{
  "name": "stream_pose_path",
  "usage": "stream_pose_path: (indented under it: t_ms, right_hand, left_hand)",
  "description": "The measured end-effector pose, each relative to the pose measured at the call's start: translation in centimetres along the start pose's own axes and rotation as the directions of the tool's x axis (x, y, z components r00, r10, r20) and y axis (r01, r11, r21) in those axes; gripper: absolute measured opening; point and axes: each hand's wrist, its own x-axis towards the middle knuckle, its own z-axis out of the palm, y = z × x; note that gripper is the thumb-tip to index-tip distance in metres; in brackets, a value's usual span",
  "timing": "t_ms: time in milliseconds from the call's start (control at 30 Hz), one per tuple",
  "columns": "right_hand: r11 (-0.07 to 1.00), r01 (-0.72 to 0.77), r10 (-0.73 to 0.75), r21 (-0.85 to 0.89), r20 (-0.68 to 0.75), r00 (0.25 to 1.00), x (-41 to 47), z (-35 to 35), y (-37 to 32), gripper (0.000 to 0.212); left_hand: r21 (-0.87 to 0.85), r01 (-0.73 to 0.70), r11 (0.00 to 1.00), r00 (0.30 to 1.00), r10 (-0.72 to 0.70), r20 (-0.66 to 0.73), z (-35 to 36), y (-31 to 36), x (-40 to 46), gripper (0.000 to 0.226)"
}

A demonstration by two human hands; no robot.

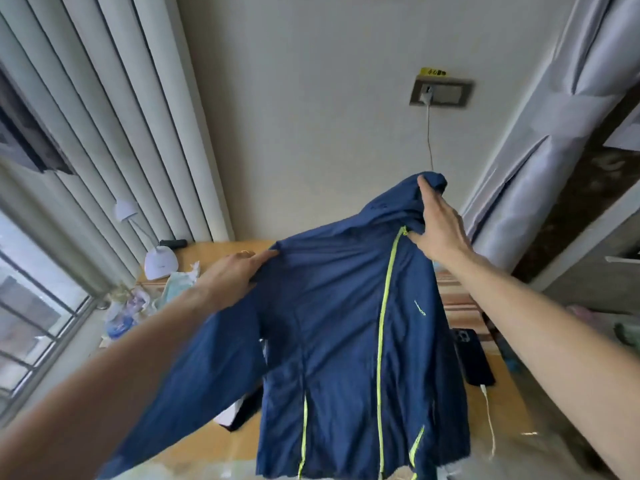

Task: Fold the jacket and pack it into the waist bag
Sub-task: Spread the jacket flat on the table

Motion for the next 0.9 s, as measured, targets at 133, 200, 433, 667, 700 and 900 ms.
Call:
stream_pose_path:
  t_ms: [133, 200, 433, 667, 700, 900]
  right_hand:
    - [0.999, -0.027, 0.033, -0.033, 0.178, 0.984, 8.2, 7.5, 3.0, 0.107]
    - [0.999, -0.045, 0.051, -0.026, 0.274, 0.960, 11.6, 11.9, 4.8, 0.104]
    - [0.983, -0.184, 0.165, -0.005, 0.464, 0.871, 21.6, 25.4, 10.5, 0.060]
    - [0.962, -0.213, 0.134, 0.173, 0.381, 0.915, 16.1, 31.7, 13.1, 0.054]
    - [0.960, -0.252, 0.186, 0.121, 0.398, 0.898, 13.9, 32.0, 13.9, 0.051]
    - [0.855, -0.473, 0.510, -0.212, 0.506, 0.695, 1.4, 31.2, 21.0, 0.051]
  left_hand:
    - [0.221, 0.067, 0.973, 0.989, -0.093, 0.112, 3.3, -2.2, 5.7, 0.082]
    - [0.293, 0.080, 0.953, 0.980, -0.128, 0.150, 5.7, -3.6, 8.3, 0.082]
    - [0.570, 0.088, 0.817, 0.949, -0.242, 0.201, 13.1, -7.4, 16.7, 0.082]
    - [0.369, 0.276, 0.887, 0.945, -0.320, 0.064, 19.3, -5.2, 18.3, 0.086]
    - [0.348, 0.270, 0.898, 0.952, -0.303, 0.045, 20.1, -4.7, 17.9, 0.078]
    - [0.189, 0.430, 0.883, 0.885, -0.454, 0.107, 21.6, -5.0, 14.5, 0.063]
